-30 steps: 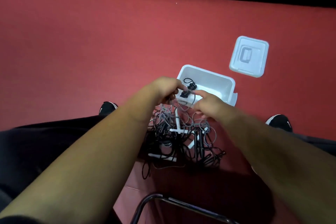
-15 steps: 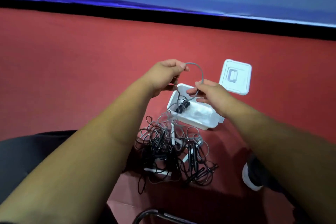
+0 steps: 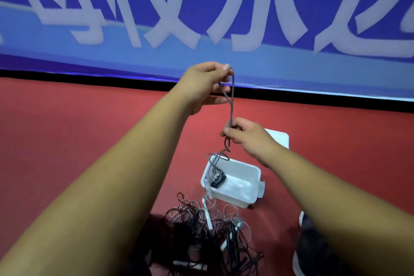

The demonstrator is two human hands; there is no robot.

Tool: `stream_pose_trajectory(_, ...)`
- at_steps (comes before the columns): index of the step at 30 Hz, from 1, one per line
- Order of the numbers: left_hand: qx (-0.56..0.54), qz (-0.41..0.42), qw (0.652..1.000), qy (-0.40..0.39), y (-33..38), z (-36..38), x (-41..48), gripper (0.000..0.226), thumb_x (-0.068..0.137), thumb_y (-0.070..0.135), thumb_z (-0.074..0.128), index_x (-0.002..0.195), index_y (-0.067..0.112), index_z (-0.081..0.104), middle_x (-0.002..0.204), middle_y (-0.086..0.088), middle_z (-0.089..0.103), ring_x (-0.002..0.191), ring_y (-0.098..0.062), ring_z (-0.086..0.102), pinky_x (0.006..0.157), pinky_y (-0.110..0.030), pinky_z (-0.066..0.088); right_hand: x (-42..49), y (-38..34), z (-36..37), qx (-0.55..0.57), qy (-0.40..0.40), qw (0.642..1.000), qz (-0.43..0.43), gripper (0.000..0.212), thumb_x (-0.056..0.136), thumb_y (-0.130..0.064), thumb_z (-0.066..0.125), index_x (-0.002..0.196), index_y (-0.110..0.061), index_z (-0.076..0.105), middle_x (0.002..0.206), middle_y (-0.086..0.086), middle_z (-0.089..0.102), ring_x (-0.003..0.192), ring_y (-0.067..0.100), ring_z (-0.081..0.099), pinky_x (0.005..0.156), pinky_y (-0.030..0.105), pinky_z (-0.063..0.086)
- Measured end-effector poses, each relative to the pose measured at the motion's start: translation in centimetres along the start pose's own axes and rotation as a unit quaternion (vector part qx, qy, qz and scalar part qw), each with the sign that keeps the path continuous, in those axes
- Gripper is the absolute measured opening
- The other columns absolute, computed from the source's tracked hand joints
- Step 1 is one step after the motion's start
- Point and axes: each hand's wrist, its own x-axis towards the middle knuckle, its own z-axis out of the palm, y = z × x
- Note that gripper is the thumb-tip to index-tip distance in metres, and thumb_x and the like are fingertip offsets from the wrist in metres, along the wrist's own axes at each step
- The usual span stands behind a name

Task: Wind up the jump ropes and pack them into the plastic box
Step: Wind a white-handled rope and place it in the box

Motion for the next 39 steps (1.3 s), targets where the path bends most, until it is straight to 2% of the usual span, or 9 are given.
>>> stream_pose_trajectory(8, -0.125, 0.064, 0.985, 0.096, 8.0, -2.2, -0.3, 0.019, 0.103, 0.029, 0.066, 0.102, 0.011, 0.073, 0.09, -0.002, 0.064, 0.083, -0.019, 0.07, 0.08, -0.046, 0.065, -1.5, -5.6, -2.2, -0.07, 0.014, 0.997, -0.028, 0.012, 0.102, -0.02, 0.071, 0.096, -0.013, 0.078, 0.094, 0.003, 0.082, 0.076, 0.013, 0.068, 0.076, 0.036, 0.057)
stream_pose_trajectory(13, -0.185, -0.032, 0.967, 0.173, 6.5, -4.7, 0.5, 0.034, 0.107, 0.04, 0.055, 0.094, 0.008, 0.058, 0.081, -0.005, 0.06, 0.082, -0.018, 0.069, 0.067, -0.034, 0.065, -2.5, -11.5, -3.4, -0.01, 0.055, 0.998, -0.029, 0.014, 0.103, -0.02, 0.069, 0.103, -0.009, 0.078, 0.092, 0.006, 0.082, 0.07, 0.019, 0.068, 0.063, 0.032, 0.06)
stream_pose_trajectory(18, -0.109, -0.106, 0.982, 0.116, 3.4, -4.3, -1.0, 0.064, 0.103, 0.065, 0.044, 0.12, 0.005, 0.061, 0.103, -0.008, 0.068, 0.089, -0.025, 0.072, 0.084, -0.042, 0.062, -3.4, -15.4, -4.0, 0.046, 0.07, 0.997, -0.003, 0.015, 0.104, -0.024, 0.068, 0.105, -0.01, 0.074, 0.096, 0.004, 0.083, 0.072, 0.016, 0.077, 0.061, 0.032, 0.064)
stream_pose_trajectory(22, -0.028, -0.121, 0.99, -0.067, 1.0, -1.9, -3.4, 0.069, 0.104, 0.068, 0.033, 0.128, 0.012, 0.065, 0.126, -0.011, 0.073, 0.111, -0.028, 0.072, 0.101, -0.043, 0.052, -3.1, -17.0, -4.3, 0.158, 0.104, 0.982, 0.009, 0.017, 0.103, -0.02, 0.068, 0.114, -0.007, 0.07, 0.09, 0.004, 0.082, 0.072, 0.019, 0.079, 0.057, 0.031, 0.062)
stream_pose_trajectory(26, 0.049, -0.097, 0.971, -0.213, -1.5, 0.2, -5.4, 0.06, 0.107, 0.061, 0.031, 0.137, 0.02, 0.064, 0.135, 0.0, 0.071, 0.13, -0.015, 0.063, 0.112, -0.039, 0.038, -2.2, -18.1, -5.0, 0.257, 0.131, 0.957, 0.033, 0.013, 0.107, -0.015, 0.061, 0.101, -0.006, 0.069, 0.077, 0.001, 0.08, 0.069, 0.014, 0.078, 0.055, 0.026, 0.06)
stream_pose_trajectory(29, 0.087, -0.047, 0.972, -0.211, -2.7, 0.8, -5.8, 0.035, 0.11, 0.037, 0.048, 0.135, 0.018, 0.065, 0.127, -0.001, 0.073, 0.125, -0.01, 0.064, 0.112, -0.036, 0.04, -1.6, -18.6, -5.9, 0.293, 0.145, 0.944, 0.04, 0.023, 0.109, -0.012, 0.056, 0.093, -0.003, 0.068, 0.073, 0.006, 0.078, 0.069, 0.014, 0.078, 0.058, 0.023, 0.061)
stream_pose_trajectory(32, 0.086, -0.047, 0.974, -0.203, -2.6, 1.4, -5.3, 0.02, 0.108, 0.017, 0.056, 0.121, 0.009, 0.068, 0.103, -0.007, 0.069, 0.117, -0.028, 0.071, 0.115, -0.049, 0.046, -1.1, -18.4, -6.5, 0.313, 0.154, 0.937, 0.031, 0.02, 0.11, -0.01, 0.055, 0.097, 0.002, 0.066, 0.087, 0.014, 0.078, 0.074, 0.018, 0.08, 0.062, 0.024, 0.062)
stream_pose_trajectory(36, 0.039, -0.049, 0.986, -0.152, -0.6, 2.2, -4.7, 0.011, 0.107, 0.016, 0.058, 0.106, 0.012, 0.067, 0.093, -0.004, 0.064, 0.104, -0.033, 0.076, 0.092, -0.041, 0.061, -0.1, -16.5, -7.4, 0.32, 0.153, 0.934, 0.042, 0.033, 0.11, -0.032, 0.058, 0.113, 0.001, 0.063, 0.106, 0.02, 0.077, 0.093, 0.027, 0.081, 0.072, 0.035, 0.065)
stream_pose_trajectory(39, -0.019, -0.043, 0.991, -0.124, 0.7, 2.5, -3.9, 0.012, 0.108, 0.017, 0.056, 0.104, 0.011, 0.066, 0.09, -0.002, 0.065, 0.103, -0.03, 0.075, 0.085, -0.037, 0.064, -0.4, -13.0, -7.2, 0.231, 0.096, 0.963, 0.104, 0.047, 0.113, -0.043, 0.042, 0.122, -0.005, 0.067, 0.119, 0.018, 0.077, 0.108, 0.032, 0.077, 0.092, 0.044, 0.061)
